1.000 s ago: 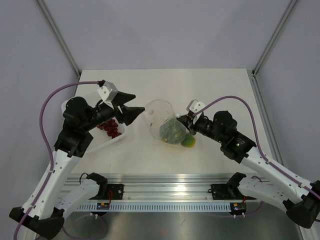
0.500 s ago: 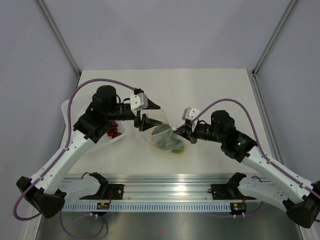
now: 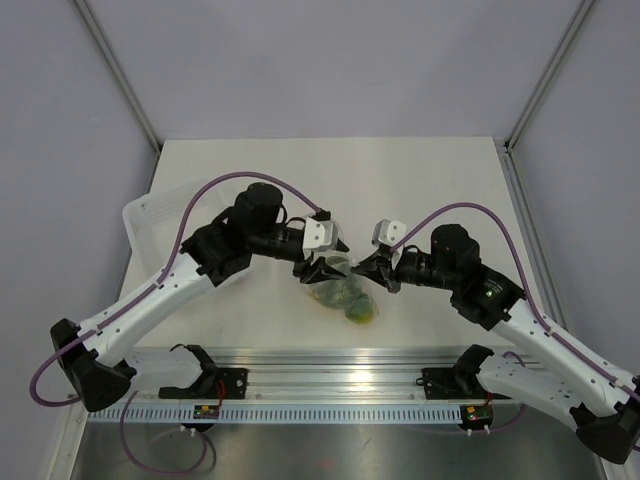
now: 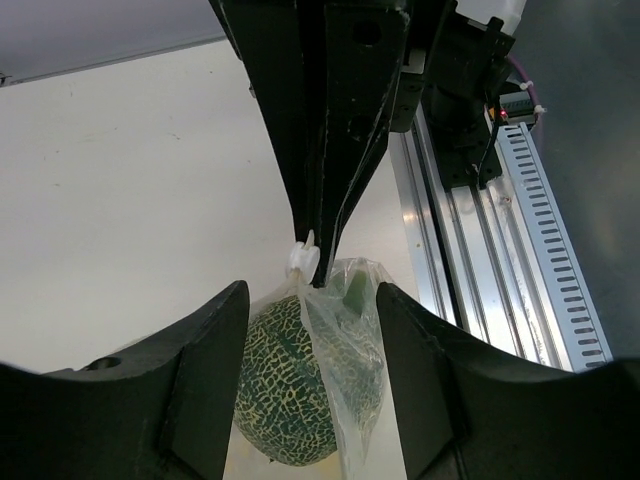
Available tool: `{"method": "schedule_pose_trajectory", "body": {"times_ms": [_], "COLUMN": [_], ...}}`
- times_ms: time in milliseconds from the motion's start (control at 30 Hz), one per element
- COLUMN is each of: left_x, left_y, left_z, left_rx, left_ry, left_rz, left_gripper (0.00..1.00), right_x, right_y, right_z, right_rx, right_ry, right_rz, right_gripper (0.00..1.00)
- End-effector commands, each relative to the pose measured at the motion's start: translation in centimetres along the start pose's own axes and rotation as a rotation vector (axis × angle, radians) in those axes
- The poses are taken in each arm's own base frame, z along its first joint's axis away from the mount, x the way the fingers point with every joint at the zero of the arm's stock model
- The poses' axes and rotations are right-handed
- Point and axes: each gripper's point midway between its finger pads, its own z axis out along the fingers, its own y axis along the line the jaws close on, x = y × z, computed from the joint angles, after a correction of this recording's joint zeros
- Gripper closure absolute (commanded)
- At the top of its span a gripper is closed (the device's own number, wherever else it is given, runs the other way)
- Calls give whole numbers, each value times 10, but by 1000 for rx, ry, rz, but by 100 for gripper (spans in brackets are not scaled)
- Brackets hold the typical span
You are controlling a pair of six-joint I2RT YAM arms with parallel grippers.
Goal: Place the food in the zip-top bag and seal the zipper
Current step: Zip the zipper food storage bag at the center of the board.
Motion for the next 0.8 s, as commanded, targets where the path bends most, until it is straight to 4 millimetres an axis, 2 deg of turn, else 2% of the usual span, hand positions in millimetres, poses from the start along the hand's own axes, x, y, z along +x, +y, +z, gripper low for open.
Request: {"method": "schedule_pose_trajectory", "body": {"times_ms": [0,233,567,700,767], "left_x": [-12,-5,-8,-8,-6], "left_y": [8,11,3,-2,-5], "left_z": [4,12,16,17,18], "left_rx": [-20,-10,41,66,80], "left_ry": [-16,-8,-34,-38,-37], "left_rz": [59,43,15,0,-6], "left_gripper": [45,47,66,68,77], "right_x": [-16,-17,-13,-14,-15], "right_y": [2,4,2,3,2], "right_z": [-1,1,4,2,2], "right_rx": [-17,-33,-30,-31,-27], "right_ry": [-49,-56,-41,-42,-43], "right_rz": [-11,-2,7,3,1], "right_gripper": [100,100,100,100,100]}}
